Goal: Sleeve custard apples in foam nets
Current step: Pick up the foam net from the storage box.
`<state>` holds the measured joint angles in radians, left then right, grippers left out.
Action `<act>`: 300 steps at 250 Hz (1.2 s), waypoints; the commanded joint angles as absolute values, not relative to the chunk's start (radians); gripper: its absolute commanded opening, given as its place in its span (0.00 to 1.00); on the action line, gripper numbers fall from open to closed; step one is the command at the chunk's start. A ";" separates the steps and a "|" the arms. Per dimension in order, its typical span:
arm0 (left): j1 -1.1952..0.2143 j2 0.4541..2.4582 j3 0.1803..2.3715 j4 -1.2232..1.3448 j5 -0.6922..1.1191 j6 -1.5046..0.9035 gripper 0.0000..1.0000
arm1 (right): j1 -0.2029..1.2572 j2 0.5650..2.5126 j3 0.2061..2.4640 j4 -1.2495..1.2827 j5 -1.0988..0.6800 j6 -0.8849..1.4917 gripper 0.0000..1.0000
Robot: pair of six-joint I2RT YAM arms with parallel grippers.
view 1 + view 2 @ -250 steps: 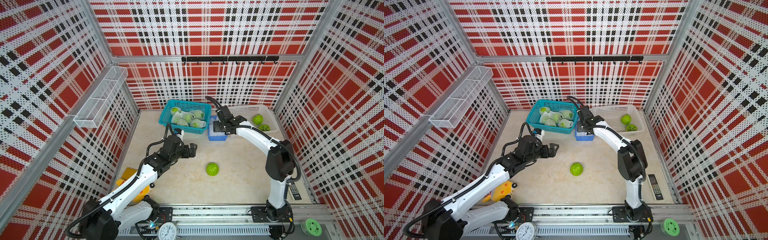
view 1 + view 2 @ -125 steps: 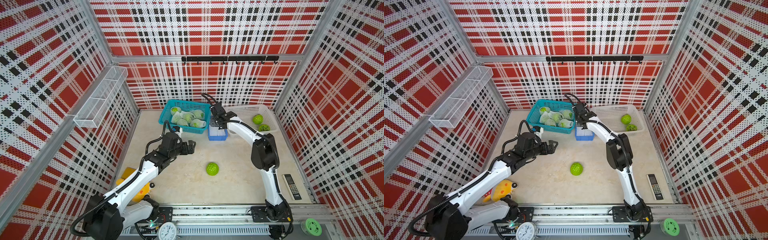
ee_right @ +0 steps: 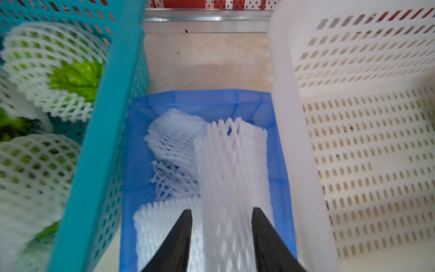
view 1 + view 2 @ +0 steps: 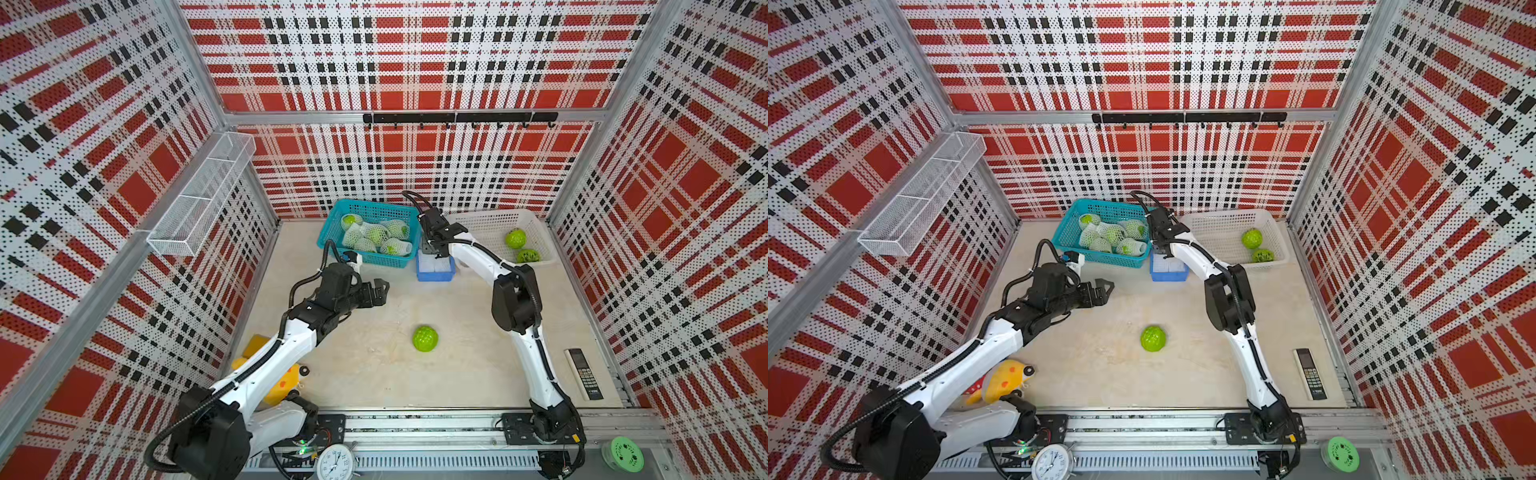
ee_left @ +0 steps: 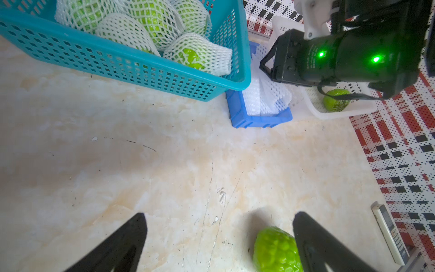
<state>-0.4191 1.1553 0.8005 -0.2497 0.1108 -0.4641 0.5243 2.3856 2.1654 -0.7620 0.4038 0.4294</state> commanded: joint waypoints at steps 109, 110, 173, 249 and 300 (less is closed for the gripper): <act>-0.397 1.132 0.800 -0.231 0.125 -0.461 0.99 | 0.522 2.365 2.167 -0.743 0.436 0.415 0.19; -0.396 1.132 0.800 -0.230 0.125 -0.461 0.99 | 0.522 2.364 2.164 -0.743 0.437 0.415 0.18; -0.396 1.108 0.794 -0.238 0.125 -0.468 0.99 | 0.529 2.242 2.060 -0.687 0.438 0.406 0.10; -0.398 1.062 0.804 -0.248 0.141 -0.470 1.00 | 0.558 1.909 1.749 -0.499 0.297 0.342 0.07; -0.398 1.045 0.809 -0.249 0.212 -0.467 0.99 | 0.560 1.643 1.512 -0.379 -0.029 0.275 0.01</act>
